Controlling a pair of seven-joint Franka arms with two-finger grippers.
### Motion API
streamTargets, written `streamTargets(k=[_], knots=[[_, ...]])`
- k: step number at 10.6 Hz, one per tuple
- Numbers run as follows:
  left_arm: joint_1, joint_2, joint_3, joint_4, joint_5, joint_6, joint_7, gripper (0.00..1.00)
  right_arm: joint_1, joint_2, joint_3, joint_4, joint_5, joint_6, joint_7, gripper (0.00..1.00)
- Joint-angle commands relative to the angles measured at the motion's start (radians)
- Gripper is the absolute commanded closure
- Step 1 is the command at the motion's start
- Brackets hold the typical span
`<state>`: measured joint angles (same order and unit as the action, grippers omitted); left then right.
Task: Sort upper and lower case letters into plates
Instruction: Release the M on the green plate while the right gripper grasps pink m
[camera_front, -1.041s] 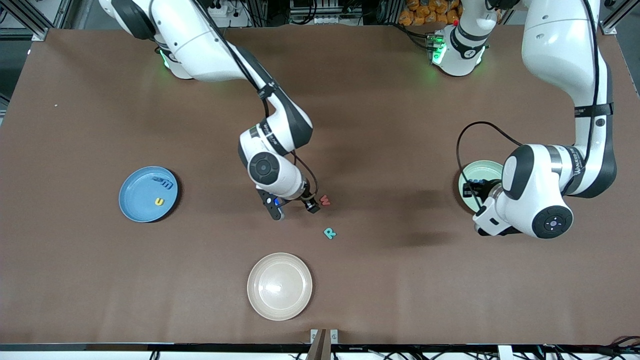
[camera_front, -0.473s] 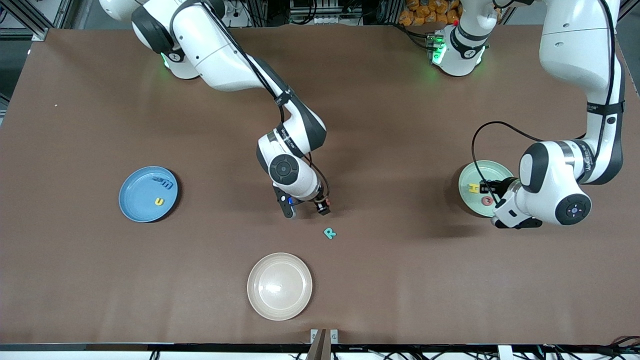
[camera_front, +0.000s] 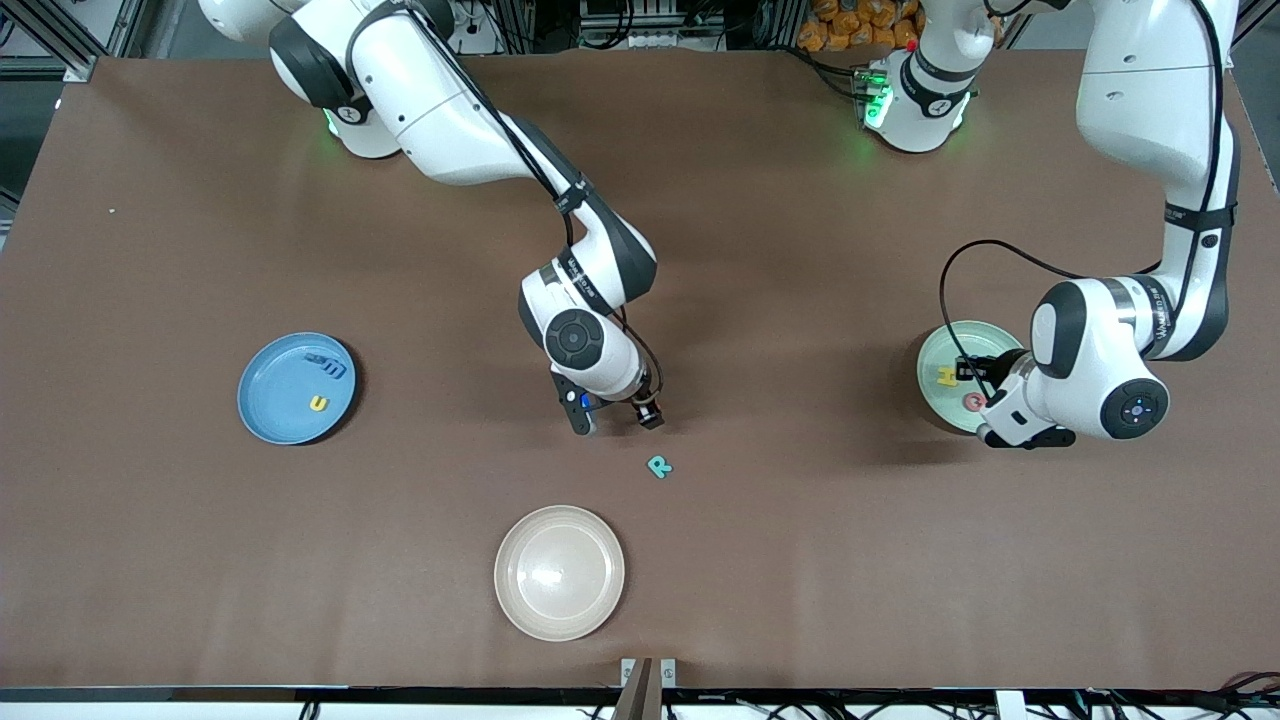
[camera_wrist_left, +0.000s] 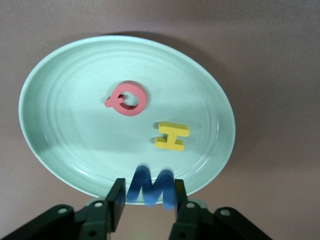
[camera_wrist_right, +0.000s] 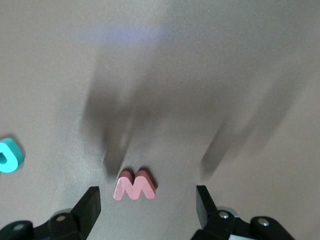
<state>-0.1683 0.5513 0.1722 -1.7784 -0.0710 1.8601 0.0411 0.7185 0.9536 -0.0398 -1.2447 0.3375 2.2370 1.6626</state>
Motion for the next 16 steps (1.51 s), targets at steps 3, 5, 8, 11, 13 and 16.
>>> streamTargets(k=[3, 5, 8, 11, 13, 16], knots=[[0.019, -0.037, -0.014, -0.030, 0.020, 0.014, 0.094, 0.00, 0.013, 0.036, -0.015, 0.038, 0.006, 0.010, 0.022, 0.15], [0.007, -0.045, -0.034, 0.032, 0.020, -0.018, 0.086, 0.00, 0.015, 0.039, -0.015, 0.038, 0.006, 0.018, 0.022, 0.15], [-0.008, -0.044, -0.095, 0.132, 0.025, -0.107, -0.020, 0.00, 0.021, 0.044, -0.017, 0.037, 0.005, 0.020, 0.022, 0.19], [-0.054, -0.037, -0.112, 0.174, 0.026, -0.113, -0.079, 0.00, 0.022, 0.044, -0.017, 0.037, -0.003, 0.020, 0.020, 0.43], [-0.082, -0.037, -0.111, 0.177, 0.026, -0.113, -0.092, 0.00, 0.022, 0.044, -0.017, 0.037, -0.008, 0.020, 0.020, 0.44], [-0.109, -0.030, -0.160, 0.258, 0.026, -0.113, -0.092, 0.00, 0.022, 0.045, -0.017, 0.036, -0.015, 0.020, 0.017, 0.54]])
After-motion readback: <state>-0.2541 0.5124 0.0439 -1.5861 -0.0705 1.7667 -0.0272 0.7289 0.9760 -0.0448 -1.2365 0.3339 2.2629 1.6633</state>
